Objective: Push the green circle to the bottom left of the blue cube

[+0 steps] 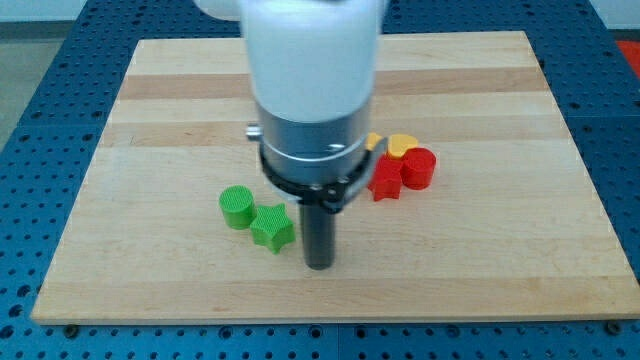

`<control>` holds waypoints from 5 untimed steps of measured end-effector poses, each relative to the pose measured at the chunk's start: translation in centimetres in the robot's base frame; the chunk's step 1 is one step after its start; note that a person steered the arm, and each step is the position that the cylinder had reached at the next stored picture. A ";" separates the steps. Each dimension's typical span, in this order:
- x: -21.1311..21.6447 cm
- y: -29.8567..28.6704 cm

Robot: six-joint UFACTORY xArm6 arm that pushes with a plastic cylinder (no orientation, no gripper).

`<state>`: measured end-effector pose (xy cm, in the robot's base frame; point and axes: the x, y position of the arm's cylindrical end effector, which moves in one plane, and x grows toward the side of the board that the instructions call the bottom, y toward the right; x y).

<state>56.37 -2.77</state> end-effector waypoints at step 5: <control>-9.1 -12.9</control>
<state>47.24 -15.64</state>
